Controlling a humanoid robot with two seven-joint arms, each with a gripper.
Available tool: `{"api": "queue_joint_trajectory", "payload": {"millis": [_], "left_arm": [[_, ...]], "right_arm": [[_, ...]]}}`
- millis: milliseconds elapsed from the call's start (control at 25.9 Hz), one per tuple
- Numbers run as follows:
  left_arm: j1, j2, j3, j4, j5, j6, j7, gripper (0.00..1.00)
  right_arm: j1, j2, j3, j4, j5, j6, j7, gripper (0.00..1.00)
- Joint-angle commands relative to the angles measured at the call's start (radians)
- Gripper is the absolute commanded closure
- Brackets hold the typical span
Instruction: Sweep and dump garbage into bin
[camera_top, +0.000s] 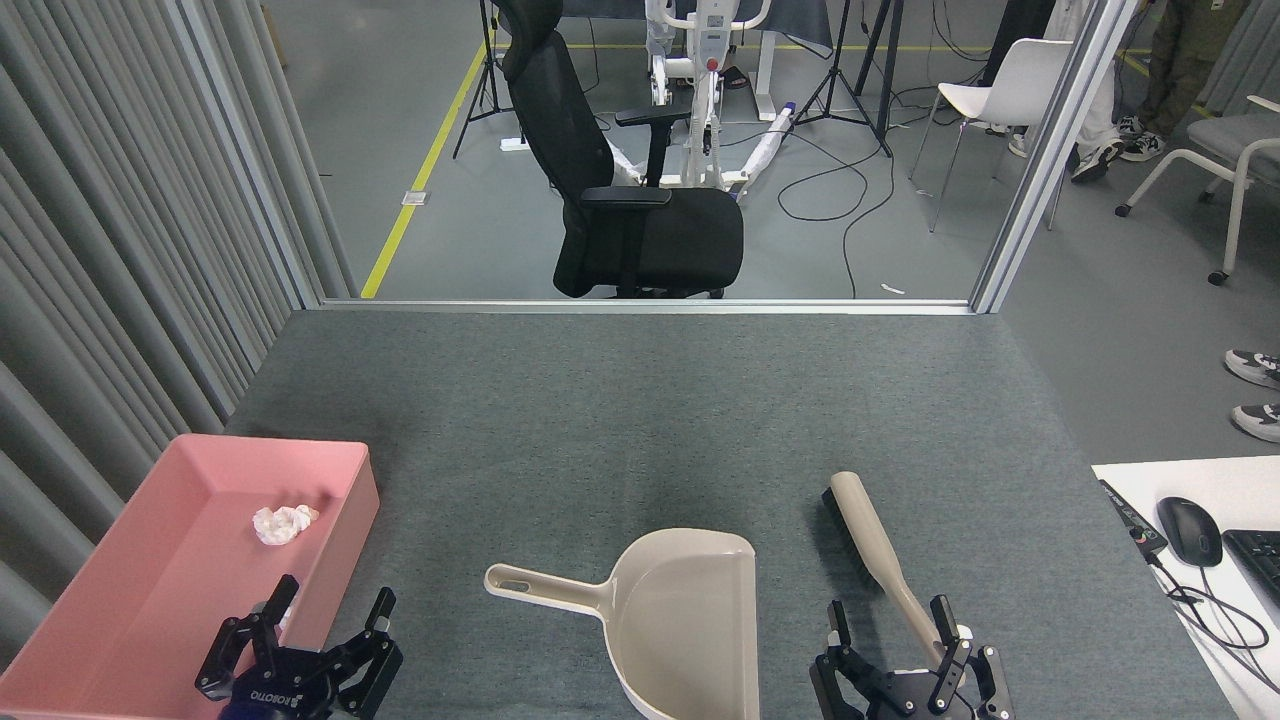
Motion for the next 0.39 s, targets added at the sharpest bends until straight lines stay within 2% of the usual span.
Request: {"api": "queue_joint_trajectory", "payload": {"millis": [0, 348], "left_arm": [[0.0, 0.0, 0.005, 0.001, 0.001, 0.012, -0.004, 0.0], [-0.011, 0.002, 0.019, 0.001, 0.001, 0.017, -0.004, 0.0]], "right_arm": [[0.005, -0.003, 0.0, -0.001, 0.001, -0.003, -0.014, 0.02], [0.015, 0.003, 0.0, 0.001, -0.001, -0.005, -0.014, 0.02]]}}
